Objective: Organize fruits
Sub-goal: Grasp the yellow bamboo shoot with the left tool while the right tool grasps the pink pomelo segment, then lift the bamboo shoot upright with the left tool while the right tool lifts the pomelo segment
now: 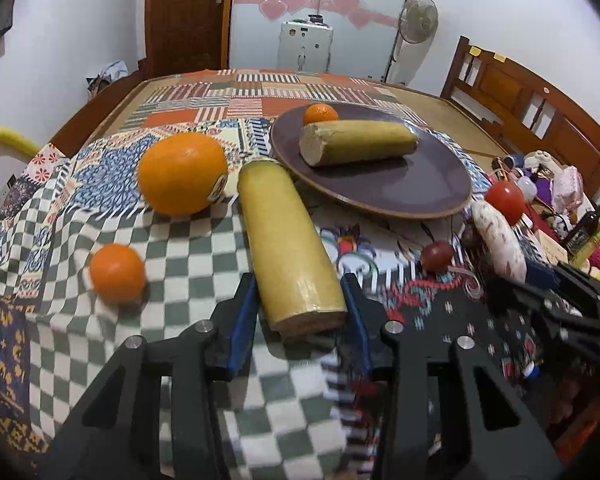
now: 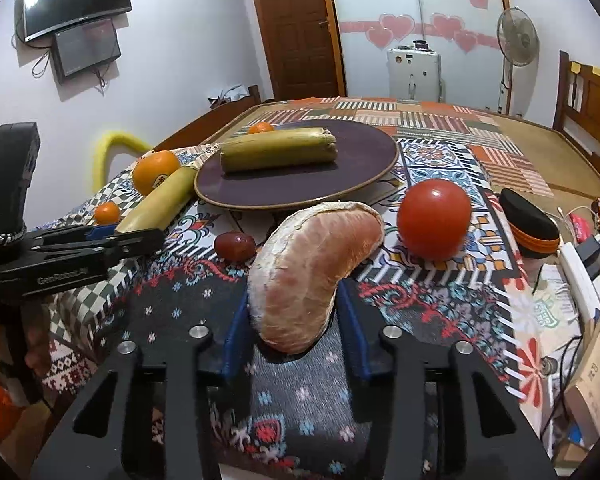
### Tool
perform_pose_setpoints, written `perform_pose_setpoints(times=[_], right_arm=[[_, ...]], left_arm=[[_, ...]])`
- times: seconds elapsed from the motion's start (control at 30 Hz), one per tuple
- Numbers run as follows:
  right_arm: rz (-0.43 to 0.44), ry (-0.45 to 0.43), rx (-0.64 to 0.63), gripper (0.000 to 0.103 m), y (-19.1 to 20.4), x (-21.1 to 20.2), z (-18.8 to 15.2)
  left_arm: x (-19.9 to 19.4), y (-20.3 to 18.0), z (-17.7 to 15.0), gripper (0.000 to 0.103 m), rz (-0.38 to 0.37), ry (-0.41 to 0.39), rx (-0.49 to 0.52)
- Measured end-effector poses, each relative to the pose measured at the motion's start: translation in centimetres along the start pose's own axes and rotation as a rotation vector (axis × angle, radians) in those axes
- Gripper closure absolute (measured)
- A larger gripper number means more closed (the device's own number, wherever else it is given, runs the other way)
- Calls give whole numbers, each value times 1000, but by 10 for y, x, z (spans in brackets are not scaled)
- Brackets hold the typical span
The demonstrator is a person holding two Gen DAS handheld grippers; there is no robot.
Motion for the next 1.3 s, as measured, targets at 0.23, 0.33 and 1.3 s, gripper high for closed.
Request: perform_pose_setpoints(times=[0.23,0.33,1.3], right_arm=[[0,12,-21,74,-1,-17,-7],[-10,17,-24,74,-2,-23,-9],[21,17,58,61,-8,8,3]], left_arm=[[-25,-4,-23,62,-26,34,28],[-36,-8,-33,62,-32,46,60],[13,-6,12,62,-22,75,41]])
Point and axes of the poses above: each gripper's, at about its wrist camera, not at the fingertips, and x roughly the way its jaws point, y to its left, z to its top, the point moved 9 cm from there along x, roughly the way its jaws point, and after that the axes turned 4 degrees about -y, right-handed, at the moved point
